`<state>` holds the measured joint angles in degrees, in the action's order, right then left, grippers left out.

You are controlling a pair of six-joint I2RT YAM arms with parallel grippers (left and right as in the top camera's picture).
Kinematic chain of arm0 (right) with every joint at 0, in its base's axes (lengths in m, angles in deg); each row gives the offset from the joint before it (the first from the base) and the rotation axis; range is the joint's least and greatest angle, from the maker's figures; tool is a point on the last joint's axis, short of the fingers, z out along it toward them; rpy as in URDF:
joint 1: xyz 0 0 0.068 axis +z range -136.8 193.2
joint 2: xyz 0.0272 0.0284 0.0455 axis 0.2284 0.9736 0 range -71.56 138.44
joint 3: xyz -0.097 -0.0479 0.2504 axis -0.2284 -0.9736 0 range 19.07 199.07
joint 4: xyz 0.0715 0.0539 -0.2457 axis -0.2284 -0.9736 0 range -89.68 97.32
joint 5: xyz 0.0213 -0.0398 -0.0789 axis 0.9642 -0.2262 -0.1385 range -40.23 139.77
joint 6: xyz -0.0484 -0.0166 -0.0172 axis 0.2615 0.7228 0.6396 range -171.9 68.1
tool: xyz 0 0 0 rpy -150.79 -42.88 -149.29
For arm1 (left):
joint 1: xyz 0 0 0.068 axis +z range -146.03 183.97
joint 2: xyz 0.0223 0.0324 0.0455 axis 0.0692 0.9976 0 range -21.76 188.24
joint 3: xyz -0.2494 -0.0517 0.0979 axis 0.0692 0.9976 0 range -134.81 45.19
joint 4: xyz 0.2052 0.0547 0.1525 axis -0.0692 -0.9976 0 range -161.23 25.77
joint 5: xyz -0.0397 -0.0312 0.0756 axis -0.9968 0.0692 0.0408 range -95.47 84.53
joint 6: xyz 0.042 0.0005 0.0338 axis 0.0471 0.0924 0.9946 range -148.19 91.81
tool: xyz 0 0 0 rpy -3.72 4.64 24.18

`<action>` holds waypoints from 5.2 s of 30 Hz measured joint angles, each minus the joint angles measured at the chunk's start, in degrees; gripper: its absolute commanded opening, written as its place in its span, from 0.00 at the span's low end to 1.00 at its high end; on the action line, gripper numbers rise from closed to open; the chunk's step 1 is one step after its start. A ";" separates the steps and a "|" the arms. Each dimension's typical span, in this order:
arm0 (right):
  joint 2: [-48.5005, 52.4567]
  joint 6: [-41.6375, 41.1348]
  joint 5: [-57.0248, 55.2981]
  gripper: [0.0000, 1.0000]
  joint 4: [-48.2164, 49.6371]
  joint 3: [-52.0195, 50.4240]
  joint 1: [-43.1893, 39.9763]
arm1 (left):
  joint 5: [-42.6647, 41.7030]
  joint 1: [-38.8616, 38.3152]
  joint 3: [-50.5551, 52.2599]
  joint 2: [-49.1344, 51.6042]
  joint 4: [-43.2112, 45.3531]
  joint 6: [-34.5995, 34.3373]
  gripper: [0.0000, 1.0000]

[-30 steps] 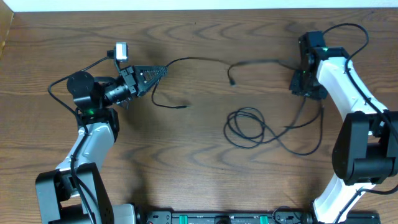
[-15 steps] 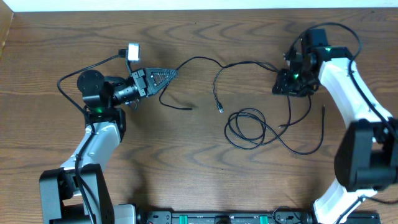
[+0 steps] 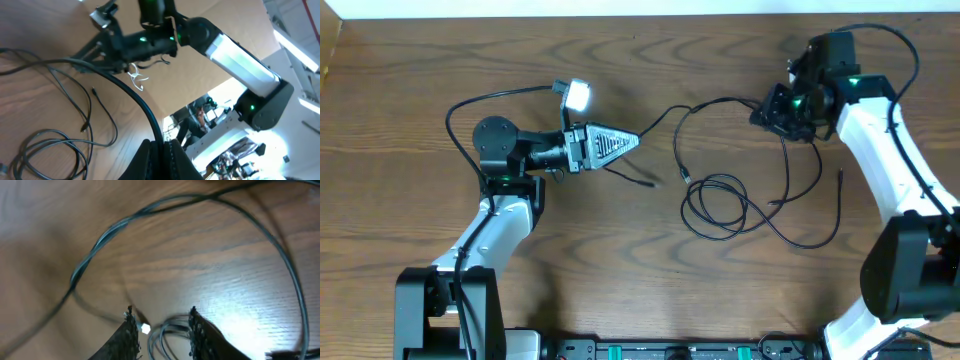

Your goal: Untangle cables

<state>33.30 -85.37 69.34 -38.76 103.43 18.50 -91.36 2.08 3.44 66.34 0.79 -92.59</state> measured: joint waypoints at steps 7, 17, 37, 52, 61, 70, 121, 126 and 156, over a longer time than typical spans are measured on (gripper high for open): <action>1.57 -16.11 -9.68 0.33 5.25 0.00 0.85 | -1.07 0.00 0.00 0.00 1.31 -0.02 0.08; 5.09 -34.93 -15.74 0.38 6.12 0.00 2.21 | -1.25 0.00 0.00 0.00 1.42 0.00 0.07; 15.28 -38.45 -18.86 0.01 26.12 -0.04 2.73 | -2.34 0.00 0.00 0.00 1.44 0.00 0.07; -8.94 -8.55 -19.78 0.04 9.75 0.00 -3.45 | -2.03 1.36 0.00 0.00 1.14 4.92 0.08; -13.55 -4.20 -19.76 0.34 -0.59 0.13 -3.41 | 6.56 1.77 0.00 0.00 -8.39 5.99 0.08; -7.26 -2.40 -17.16 0.58 -1.03 0.13 0.94 | 8.13 1.77 0.00 0.00 -8.63 6.01 0.08; 15.91 -22.12 -28.72 0.01 29.75 0.11 2.25 | -2.84 1.68 0.04 -0.70 6.71 10.01 0.07; 15.96 -19.39 -29.53 0.01 27.04 0.11 -0.22 | -2.97 1.84 0.04 -1.01 7.04 8.87 0.08; 7.54 -9.53 -0.79 0.49 22.40 0.04 9.90 | 11.45 3.67 0.04 -1.01 4.31 -2.71 0.08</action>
<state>40.84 -94.90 68.56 -16.36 103.48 28.40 -79.91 5.75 3.48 65.33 5.09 -95.30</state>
